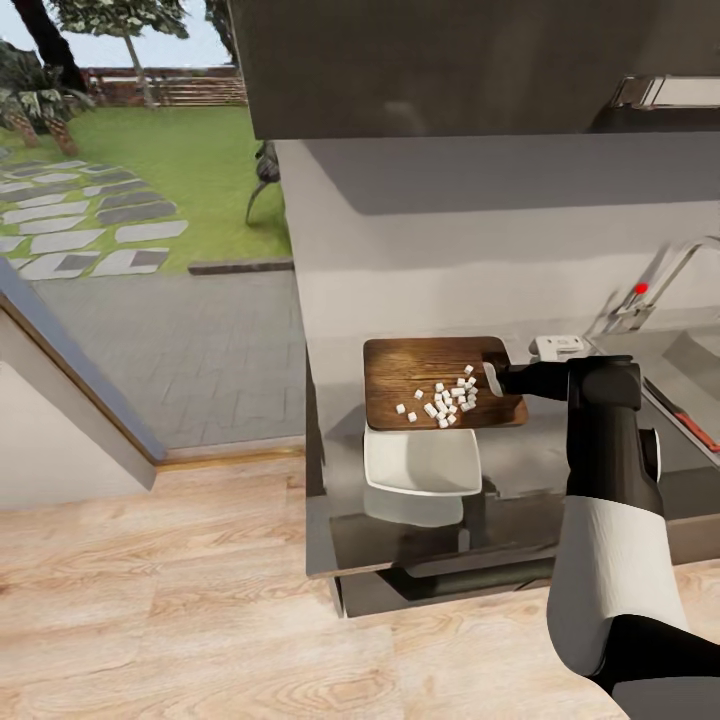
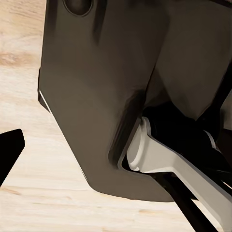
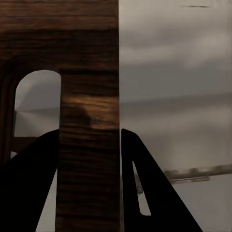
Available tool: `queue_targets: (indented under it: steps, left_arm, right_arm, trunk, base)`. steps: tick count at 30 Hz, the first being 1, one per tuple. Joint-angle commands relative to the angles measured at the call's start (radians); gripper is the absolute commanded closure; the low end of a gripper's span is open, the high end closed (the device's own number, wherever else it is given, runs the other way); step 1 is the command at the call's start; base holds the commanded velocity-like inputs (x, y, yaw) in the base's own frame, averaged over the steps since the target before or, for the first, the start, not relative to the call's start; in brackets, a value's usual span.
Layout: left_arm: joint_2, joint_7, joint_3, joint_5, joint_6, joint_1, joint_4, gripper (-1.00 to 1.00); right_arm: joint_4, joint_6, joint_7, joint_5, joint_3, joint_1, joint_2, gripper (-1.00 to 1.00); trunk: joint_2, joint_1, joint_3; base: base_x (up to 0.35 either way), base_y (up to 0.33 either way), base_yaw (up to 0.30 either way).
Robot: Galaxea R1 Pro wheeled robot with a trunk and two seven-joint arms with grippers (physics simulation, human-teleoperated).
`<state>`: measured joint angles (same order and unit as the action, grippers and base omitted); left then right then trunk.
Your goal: In the kitchen, take the Vidalia onion out of the sink, dice it on the chopping board with the paring knife, put the diced onion into the bowl on the countertop, then place both the paring knife and the chopping board into the sink.
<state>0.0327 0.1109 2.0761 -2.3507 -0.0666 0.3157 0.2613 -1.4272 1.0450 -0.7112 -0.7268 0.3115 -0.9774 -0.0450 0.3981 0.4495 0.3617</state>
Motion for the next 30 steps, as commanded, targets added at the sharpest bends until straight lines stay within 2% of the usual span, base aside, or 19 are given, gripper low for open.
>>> queue_targets:
  steps: [1, 30]
  left_arm:
    - [0.001, 0.006, 0.007, -0.006, -0.007, 0.002, 0.005, -1.0]
    - [0.001, 0.006, 0.007, -0.006, -0.007, 0.002, 0.005, -1.0]
  right_arm:
    - [-0.001, 0.002, -0.01, -0.009, 0.002, -0.001, -0.001, 1.0]
    - [-0.007, 0.002, -0.01, -0.003, 0.004, -0.001, -0.001, 1.0]
  trunk:
    - [0.002, 0.001, 0.002]
    - [0.002, 0.001, 0.002]
  base:
    - [-0.013, 0.0, 0.0]
    - [-0.001, 0.0, 0.0]
